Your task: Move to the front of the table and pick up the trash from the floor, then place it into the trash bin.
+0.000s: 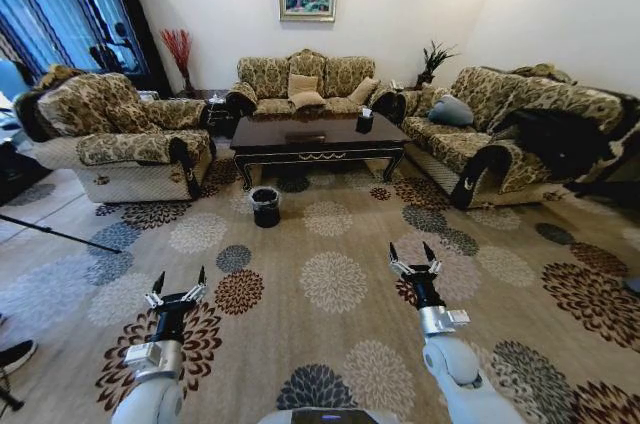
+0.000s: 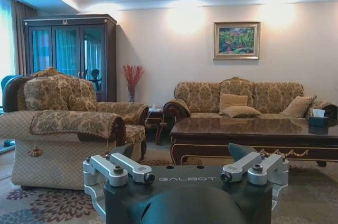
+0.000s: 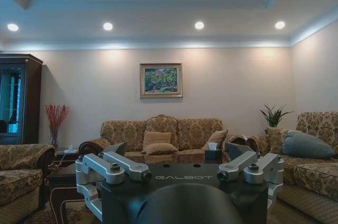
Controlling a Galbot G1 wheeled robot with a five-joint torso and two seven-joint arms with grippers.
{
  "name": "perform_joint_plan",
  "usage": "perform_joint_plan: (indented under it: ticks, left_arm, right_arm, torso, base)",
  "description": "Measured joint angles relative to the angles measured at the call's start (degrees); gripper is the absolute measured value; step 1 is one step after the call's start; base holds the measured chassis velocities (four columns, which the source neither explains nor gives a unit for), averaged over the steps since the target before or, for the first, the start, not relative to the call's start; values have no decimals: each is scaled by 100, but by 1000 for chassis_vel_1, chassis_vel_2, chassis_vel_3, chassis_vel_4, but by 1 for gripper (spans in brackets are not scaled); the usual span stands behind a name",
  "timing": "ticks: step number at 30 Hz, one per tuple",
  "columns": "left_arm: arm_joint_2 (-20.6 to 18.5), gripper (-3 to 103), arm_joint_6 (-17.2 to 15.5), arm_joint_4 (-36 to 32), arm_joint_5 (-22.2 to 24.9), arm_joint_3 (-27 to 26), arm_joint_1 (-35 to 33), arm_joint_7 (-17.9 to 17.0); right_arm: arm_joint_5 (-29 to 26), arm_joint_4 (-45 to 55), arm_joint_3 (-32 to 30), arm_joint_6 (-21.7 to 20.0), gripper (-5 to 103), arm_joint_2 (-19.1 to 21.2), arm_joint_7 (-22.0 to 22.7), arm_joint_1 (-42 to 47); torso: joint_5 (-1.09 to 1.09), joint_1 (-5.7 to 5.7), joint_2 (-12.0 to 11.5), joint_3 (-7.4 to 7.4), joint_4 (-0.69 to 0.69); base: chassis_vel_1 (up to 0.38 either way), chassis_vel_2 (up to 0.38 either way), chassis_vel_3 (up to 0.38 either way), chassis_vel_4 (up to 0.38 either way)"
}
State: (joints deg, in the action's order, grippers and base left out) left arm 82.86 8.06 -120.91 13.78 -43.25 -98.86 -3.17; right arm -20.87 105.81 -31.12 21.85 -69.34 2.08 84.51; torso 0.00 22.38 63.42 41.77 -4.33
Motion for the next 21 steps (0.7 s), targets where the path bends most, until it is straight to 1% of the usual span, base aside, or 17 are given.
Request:
perform_joint_plan:
  ticks: [1, 4, 7, 21]
  left_arm:
    - [0, 100, 0, 0, 0, 0, 0, 0]
    - [0, 100, 0, 0, 0, 0, 0, 0]
    - [0, 100, 0, 0, 0, 0, 0, 0]
    - [0, 100, 1, 0, 0, 0, 0, 0]
  right_arm:
    - [0, 0, 0, 0, 100, 0, 0, 0]
    - [0, 0, 0, 0, 100, 0, 0, 0]
    - [0, 0, 0, 0, 100, 0, 0, 0]
    - [0, 0, 0, 0, 100, 0, 0, 0]
  torso:
    - [0, 0, 0, 0, 0]
    - [0, 46, 96, 48, 0]
    - [0, 56, 114, 57, 0]
    - [0, 48, 92, 44, 0]
  base:
    - [0, 0, 0, 0]
    - [0, 0, 0, 0]
    - [0, 0, 0, 0]
    - [0, 0, 0, 0]
